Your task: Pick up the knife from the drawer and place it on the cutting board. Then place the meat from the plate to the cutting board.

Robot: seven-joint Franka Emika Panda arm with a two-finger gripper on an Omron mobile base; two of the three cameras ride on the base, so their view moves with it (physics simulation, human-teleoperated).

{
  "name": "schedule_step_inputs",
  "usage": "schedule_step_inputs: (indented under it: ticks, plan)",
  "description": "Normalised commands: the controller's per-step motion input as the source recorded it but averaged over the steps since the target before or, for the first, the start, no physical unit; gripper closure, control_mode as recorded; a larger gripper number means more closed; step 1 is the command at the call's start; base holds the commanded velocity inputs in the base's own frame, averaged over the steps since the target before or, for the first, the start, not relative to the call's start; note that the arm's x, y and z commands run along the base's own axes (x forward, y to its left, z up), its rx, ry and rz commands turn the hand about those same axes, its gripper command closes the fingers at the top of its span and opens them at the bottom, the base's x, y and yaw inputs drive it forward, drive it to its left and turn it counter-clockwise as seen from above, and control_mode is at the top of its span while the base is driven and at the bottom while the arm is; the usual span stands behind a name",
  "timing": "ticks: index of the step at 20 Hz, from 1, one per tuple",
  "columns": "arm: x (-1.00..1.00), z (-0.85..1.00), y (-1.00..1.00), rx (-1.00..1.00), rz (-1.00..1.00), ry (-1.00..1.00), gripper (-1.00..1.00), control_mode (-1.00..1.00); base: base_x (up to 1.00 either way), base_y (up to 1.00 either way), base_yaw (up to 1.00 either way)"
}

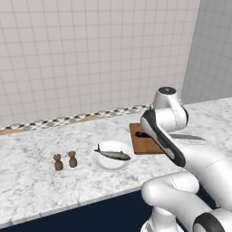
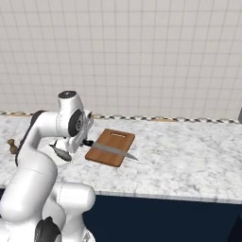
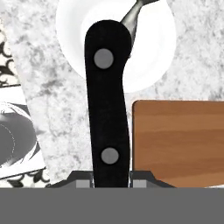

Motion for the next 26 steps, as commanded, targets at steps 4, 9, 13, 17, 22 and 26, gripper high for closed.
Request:
schedule_step_inputs:
  ticks: [4, 9, 13, 17, 22, 26]
  plan:
    - [0.87, 0.0, -0.52, 0.0, 0.48, -0.05, 1.0, -1.0, 0.0, 0.0, 0.0]
    - [0.42, -0.02, -0.15, -0.04, 0.58, -0.01, 1.0, -1.0, 0.0, 0.0, 0.0]
    - [0.26, -0.08, -0.25, -0.18, 0.62, -0.08, 1.0, -1.0, 0.0, 0.0, 0.0]
    - [0.22, -0.17, -0.13, -0.15, 0.66, -0.01, 1.0, -1.0, 0.0, 0.0, 0.0]
    - [0.15, -0.33, -0.16, -0.03, 0.37, 0.04, 1.0, -1.0, 0.0, 0.0, 0.0]
    - [0.13, -0.47, 0.0, 0.0, 0.15, 0.03, 1.0, -1.0, 0.0, 0.0, 0.0]
